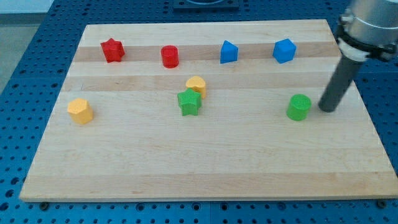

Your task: Drag green circle towards left

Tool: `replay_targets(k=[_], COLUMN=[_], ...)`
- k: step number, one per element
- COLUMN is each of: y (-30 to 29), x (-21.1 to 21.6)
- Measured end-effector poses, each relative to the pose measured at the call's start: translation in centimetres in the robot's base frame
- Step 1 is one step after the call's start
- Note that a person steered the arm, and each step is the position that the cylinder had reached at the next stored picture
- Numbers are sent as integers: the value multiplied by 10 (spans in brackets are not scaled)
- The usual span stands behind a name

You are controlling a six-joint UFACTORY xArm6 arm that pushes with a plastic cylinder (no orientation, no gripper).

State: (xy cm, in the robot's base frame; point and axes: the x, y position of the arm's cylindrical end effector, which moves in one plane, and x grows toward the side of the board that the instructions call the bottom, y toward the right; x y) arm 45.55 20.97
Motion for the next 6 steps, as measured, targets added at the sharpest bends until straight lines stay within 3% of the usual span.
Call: replay_targets(k=[3, 5, 6], y=[-30, -12, -47], x=[2, 40, 38])
